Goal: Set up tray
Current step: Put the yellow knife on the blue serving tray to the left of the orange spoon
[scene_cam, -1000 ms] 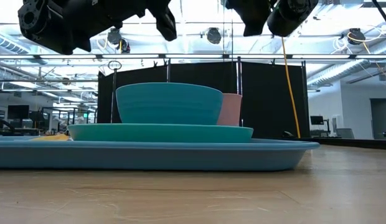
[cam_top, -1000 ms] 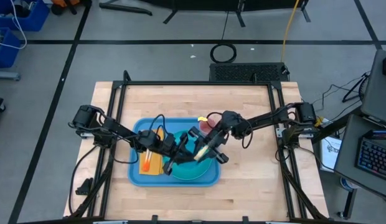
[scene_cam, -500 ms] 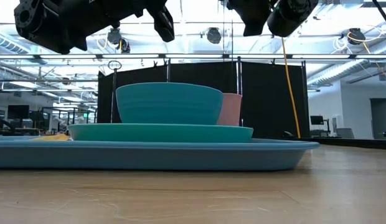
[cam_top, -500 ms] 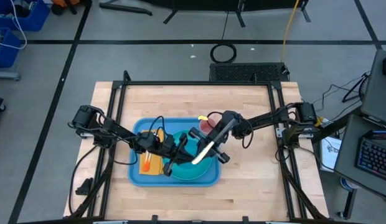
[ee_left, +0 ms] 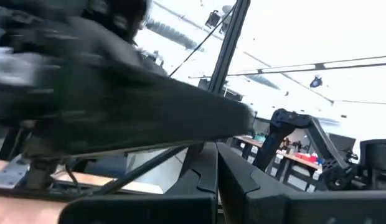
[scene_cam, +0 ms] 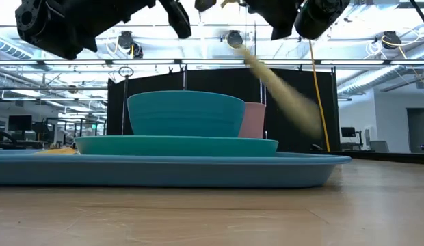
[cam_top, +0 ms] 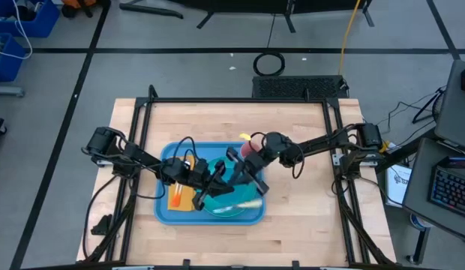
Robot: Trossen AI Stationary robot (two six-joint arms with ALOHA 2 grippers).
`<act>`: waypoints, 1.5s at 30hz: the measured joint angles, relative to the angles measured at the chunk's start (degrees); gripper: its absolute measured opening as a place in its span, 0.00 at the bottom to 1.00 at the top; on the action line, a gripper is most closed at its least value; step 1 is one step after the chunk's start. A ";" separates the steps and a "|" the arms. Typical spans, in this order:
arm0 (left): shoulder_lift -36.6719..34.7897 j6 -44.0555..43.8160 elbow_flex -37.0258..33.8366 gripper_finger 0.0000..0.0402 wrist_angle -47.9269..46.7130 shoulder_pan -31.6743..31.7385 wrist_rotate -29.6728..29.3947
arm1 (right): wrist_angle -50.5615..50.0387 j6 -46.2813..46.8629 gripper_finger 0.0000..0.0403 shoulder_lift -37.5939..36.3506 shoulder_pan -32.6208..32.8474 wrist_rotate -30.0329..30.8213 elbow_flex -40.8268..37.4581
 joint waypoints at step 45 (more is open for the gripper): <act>-1.25 -20.66 -16.55 0.01 -9.53 -17.60 -4.01 | -42.44 -3.07 0.61 0.15 25.49 37.67 3.03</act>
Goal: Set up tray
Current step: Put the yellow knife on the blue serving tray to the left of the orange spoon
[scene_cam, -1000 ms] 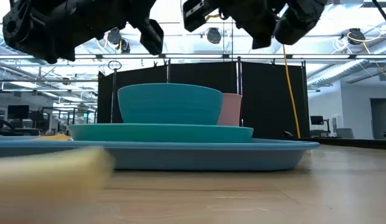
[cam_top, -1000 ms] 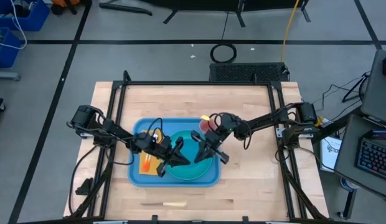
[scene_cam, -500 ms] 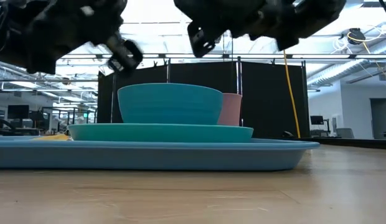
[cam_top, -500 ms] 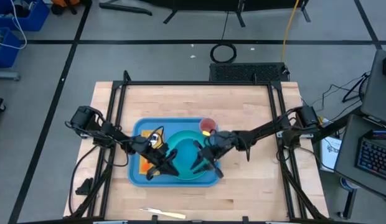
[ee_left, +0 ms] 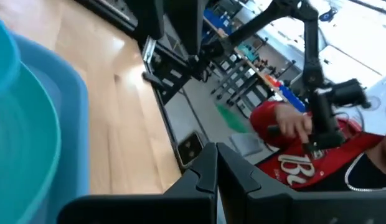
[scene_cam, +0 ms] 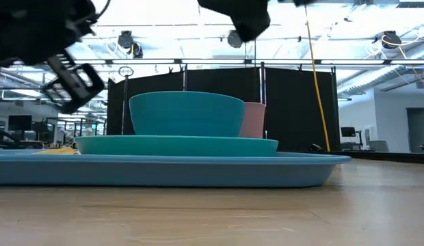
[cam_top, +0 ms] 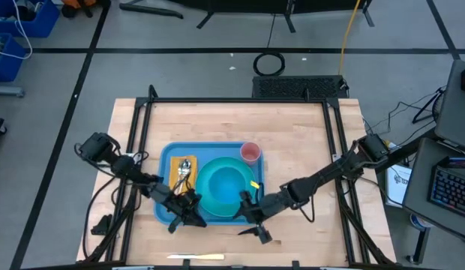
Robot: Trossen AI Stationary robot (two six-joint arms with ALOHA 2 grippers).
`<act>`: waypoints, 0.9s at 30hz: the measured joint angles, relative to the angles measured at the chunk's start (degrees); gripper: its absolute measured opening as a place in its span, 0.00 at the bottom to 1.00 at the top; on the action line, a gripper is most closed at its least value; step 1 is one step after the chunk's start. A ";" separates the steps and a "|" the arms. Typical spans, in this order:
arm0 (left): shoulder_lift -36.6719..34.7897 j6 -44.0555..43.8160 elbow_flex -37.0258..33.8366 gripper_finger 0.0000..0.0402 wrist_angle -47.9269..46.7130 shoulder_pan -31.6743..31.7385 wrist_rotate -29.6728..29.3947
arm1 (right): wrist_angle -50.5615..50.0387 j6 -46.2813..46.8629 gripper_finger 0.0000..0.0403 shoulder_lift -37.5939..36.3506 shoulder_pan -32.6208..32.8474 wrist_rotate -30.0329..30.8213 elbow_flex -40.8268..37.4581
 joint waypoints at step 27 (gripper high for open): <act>0.00 3.23 27.93 0.01 -68.63 -25.95 -35.87 | -39.79 6.53 0.57 32.00 2.58 -7.52 49.17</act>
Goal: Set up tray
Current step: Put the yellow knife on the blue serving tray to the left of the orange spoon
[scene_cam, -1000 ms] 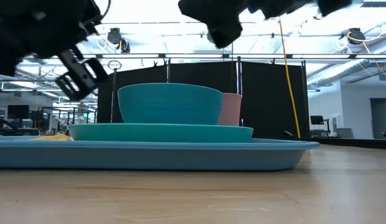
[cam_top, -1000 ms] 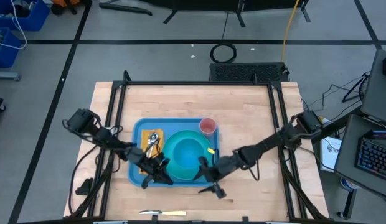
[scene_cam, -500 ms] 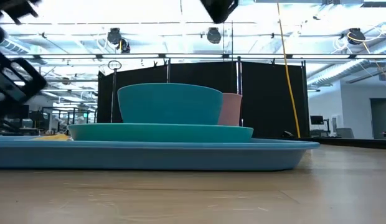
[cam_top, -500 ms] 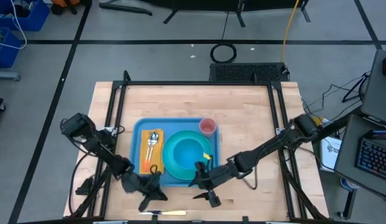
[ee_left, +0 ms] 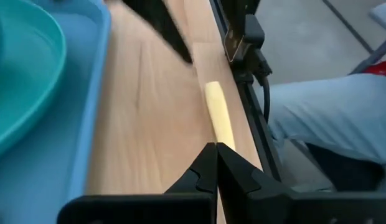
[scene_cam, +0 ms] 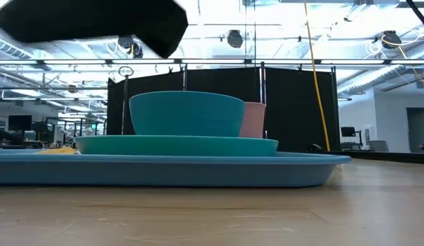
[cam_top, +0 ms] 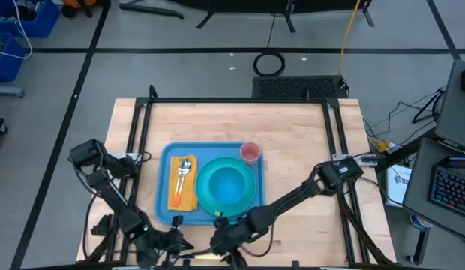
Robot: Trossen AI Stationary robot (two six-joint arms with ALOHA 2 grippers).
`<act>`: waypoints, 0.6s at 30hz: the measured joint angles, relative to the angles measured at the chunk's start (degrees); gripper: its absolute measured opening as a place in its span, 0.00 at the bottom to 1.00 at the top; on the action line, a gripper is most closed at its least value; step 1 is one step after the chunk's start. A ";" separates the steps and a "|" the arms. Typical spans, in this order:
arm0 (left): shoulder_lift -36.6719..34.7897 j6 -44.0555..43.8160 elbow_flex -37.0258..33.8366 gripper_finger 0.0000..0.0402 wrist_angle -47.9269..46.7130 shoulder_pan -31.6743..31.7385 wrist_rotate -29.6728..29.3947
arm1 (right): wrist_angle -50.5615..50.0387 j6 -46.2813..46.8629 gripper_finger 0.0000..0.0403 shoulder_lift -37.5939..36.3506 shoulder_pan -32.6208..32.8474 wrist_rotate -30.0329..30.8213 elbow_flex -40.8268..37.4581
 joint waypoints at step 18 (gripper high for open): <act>-0.07 -3.53 1.55 0.02 -2.35 -4.93 -11.39 | -1.03 4.20 0.56 11.20 2.23 0.53 9.67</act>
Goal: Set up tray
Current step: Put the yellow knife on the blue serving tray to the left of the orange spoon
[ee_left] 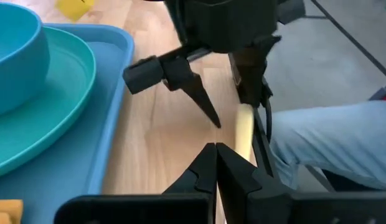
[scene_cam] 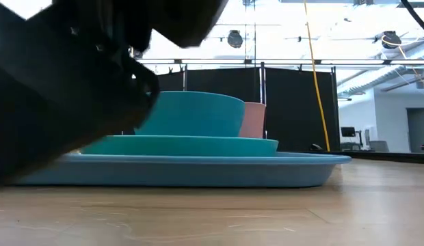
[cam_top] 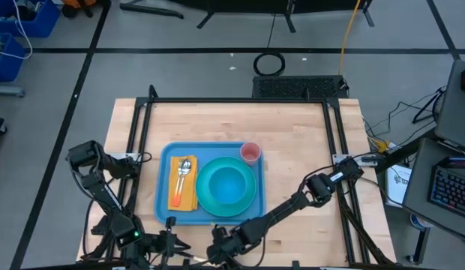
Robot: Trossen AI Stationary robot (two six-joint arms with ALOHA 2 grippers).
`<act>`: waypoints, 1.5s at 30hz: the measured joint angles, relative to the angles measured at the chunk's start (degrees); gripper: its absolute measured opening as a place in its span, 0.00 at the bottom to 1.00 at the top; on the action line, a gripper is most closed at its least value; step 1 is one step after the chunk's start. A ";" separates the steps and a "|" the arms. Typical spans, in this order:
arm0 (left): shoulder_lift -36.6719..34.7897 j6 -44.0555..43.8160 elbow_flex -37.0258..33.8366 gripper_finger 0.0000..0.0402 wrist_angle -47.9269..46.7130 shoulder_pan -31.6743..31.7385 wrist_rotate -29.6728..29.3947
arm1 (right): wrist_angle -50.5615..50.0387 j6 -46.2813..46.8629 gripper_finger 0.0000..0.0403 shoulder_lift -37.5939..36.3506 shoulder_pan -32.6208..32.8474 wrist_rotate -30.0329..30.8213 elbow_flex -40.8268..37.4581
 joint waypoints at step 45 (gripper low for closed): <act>0.00 -3.79 -0.02 0.04 2.10 -2.13 -2.02 | 10.96 3.56 0.55 3.97 2.89 18.72 0.00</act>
